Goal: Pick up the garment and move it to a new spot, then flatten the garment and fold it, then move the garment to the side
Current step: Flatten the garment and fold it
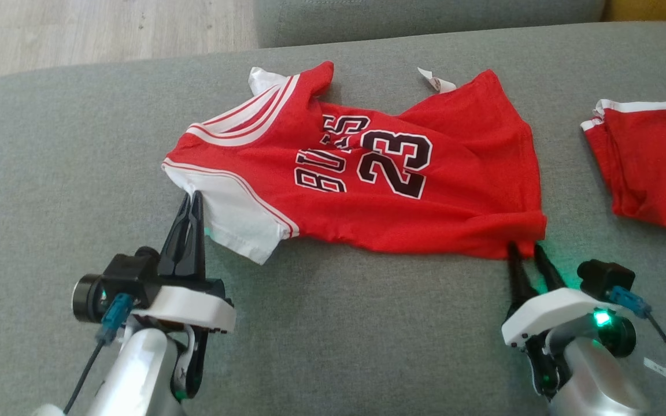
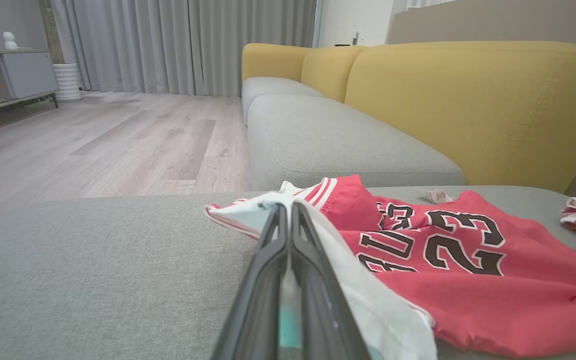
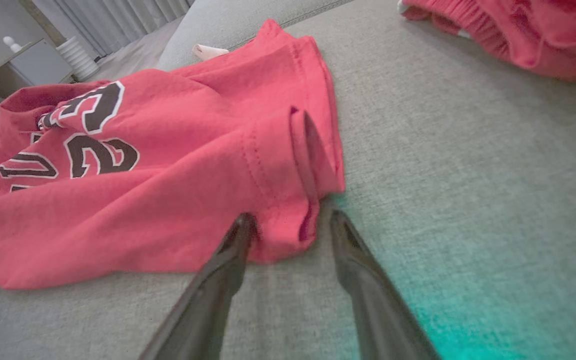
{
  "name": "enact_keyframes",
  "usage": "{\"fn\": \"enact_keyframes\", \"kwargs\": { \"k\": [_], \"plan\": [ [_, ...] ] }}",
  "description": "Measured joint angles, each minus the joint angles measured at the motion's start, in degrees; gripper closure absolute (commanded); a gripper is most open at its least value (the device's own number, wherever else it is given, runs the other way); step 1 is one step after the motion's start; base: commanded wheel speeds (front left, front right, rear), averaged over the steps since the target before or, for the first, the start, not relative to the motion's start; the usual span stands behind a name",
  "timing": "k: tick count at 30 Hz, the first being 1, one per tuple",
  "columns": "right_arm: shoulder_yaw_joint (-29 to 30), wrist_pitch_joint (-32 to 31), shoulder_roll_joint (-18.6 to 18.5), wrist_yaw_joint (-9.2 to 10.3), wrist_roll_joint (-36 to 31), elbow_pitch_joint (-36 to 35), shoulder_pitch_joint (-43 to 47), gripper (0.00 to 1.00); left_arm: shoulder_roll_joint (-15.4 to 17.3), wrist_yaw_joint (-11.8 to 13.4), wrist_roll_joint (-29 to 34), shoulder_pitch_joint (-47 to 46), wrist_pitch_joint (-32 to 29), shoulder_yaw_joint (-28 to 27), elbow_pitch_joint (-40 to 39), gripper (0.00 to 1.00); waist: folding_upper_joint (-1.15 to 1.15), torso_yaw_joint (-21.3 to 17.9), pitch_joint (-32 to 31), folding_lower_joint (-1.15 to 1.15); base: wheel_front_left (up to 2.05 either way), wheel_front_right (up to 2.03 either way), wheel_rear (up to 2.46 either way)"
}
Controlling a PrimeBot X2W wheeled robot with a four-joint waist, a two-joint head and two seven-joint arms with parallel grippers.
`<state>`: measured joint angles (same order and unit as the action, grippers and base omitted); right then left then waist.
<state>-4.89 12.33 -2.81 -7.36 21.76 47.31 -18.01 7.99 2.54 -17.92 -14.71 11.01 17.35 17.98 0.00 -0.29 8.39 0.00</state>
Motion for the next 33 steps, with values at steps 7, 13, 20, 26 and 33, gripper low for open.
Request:
{"fn": "enact_keyframes", "kwargs": {
  "k": [7,13,20,26,33],
  "plan": [
    [-2.5,0.8,-0.1,0.00,1.3,1.2,-0.8,1.00,0.6,0.6,-0.1,0.0,-0.4,0.0,-0.2,1.00,0.00,-0.4,-0.5,0.00,0.00,0.00,0.00],
    [-5.0,1.5,-0.1,0.00,6.0,-6.1,-0.2,1.00,0.8,0.7,-2.0,1.2,-0.2,-1.4,-1.3,1.00,0.00,-1.6,-2.2,0.00,0.00,0.00,0.00],
    [-3.0,1.6,-0.1,0.00,5.0,-20.1,1.0,1.00,0.8,-0.3,-6.5,1.7,-1.0,-3.3,-6.3,1.00,0.00,-2.8,-5.1,0.00,0.00,0.00,0.00],
    [-0.2,-3.6,-0.1,0.00,-1.5,-33.4,0.5,1.00,1.8,-0.6,-9.6,-0.6,-4.5,-5.3,-13.5,1.00,0.00,-3.3,-7.6,0.00,0.00,0.00,0.00],
    [1.8,-8.8,-0.3,0.00,-5.9,-43.3,-4.0,1.00,2.8,-0.3,-12.5,-8.3,-9.0,-8.3,-21.9,1.00,0.00,-2.8,-9.8,0.00,0.00,0.00,0.00]
  ]
}}
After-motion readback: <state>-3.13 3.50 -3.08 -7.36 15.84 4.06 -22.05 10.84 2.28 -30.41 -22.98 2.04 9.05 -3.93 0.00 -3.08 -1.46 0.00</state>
